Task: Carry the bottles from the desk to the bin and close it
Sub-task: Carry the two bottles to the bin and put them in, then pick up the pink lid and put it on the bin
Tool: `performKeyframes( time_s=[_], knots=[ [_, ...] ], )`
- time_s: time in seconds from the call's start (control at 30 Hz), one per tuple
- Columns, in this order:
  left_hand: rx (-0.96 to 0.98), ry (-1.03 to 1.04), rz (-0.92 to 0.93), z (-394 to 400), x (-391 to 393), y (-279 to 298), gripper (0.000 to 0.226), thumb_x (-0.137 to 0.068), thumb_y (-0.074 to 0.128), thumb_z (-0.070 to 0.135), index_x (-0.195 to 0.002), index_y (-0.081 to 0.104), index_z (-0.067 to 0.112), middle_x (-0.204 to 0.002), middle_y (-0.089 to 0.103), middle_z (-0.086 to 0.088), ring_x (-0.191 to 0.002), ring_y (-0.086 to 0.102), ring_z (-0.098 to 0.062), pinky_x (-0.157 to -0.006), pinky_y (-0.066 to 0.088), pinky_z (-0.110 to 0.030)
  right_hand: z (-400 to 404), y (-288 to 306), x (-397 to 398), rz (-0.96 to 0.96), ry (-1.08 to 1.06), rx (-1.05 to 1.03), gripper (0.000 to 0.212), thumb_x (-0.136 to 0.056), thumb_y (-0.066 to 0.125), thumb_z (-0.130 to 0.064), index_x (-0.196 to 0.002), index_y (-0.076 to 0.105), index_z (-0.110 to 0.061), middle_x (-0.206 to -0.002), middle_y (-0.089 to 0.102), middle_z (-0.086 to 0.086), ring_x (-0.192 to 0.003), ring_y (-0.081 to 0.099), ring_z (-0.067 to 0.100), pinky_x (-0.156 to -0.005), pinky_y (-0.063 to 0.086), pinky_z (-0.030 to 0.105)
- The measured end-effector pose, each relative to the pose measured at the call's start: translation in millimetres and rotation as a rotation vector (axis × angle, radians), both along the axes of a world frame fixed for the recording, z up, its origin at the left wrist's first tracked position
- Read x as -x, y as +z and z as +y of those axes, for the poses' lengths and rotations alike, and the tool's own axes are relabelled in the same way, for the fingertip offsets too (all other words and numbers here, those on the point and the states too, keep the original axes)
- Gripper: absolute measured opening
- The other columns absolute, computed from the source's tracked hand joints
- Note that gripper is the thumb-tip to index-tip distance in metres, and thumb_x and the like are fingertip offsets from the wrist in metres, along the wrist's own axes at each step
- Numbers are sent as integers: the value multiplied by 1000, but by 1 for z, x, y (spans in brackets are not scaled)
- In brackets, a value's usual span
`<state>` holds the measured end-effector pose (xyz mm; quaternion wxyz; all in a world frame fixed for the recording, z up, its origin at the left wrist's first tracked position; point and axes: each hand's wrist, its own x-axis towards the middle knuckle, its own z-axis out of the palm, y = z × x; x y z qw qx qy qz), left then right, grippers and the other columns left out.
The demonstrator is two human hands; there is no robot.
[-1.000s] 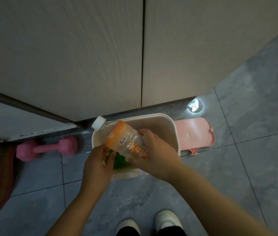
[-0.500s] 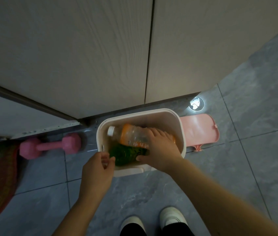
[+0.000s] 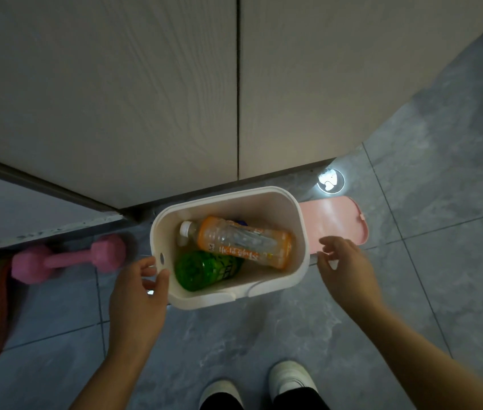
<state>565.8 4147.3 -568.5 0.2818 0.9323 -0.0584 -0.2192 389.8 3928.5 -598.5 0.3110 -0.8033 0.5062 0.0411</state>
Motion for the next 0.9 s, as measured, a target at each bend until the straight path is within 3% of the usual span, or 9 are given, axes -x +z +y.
performKeyframes(
  time_s=[0.1,0.23,0.43,0.63,0.77,0.9],
  knots=[
    [-9,24,-54,-2,-9,-7,27,-88,58,18,-112,58,6,-102,64,-12,-71,52,-15,-64,37,-28,-7,-37,17,232,27,-57,33,-91,54,-24,-123,56,-15,-122,62,7,-103,61,22,-86,53,35],
    [-18,16,-38,-1,-19,-20,20,-91,51,20,-107,60,12,-98,68,-11,-79,63,-29,-71,42,-34,-14,-84,21,367,118,-20,38,-92,49,-28,-129,51,-21,-130,58,4,-113,58,23,-92,53,39],
    [71,28,-28,8,-23,-34,12,-88,49,30,-95,56,37,-93,69,2,-79,67,-22,-83,53,-52,-30,-140,19,555,218,41,45,-93,40,-21,-138,41,-25,-133,50,6,-117,52,28,-92,51,41],
    [117,46,-48,15,-27,-45,18,-90,51,25,-93,59,40,-97,69,-5,-84,67,-32,-85,51,-60,-41,-164,21,660,358,130,30,-88,49,-20,-118,51,-21,-107,51,6,-95,58,27,-79,52,36],
    [141,41,-61,13,-24,-43,8,-84,57,37,-92,58,40,-93,69,0,-83,67,-28,-85,51,-58,-50,-170,17,625,378,139,22,-86,53,-16,-108,55,-15,-99,52,6,-86,60,26,-74,53,34],
    [132,30,-75,11,-23,-43,14,-89,52,19,-95,56,30,-91,69,-5,-82,66,-30,-84,53,-50,-56,-166,19,612,408,152,16,-86,52,-12,-101,58,-14,-85,45,4,-84,59,27,-68,50,32]
  ],
)
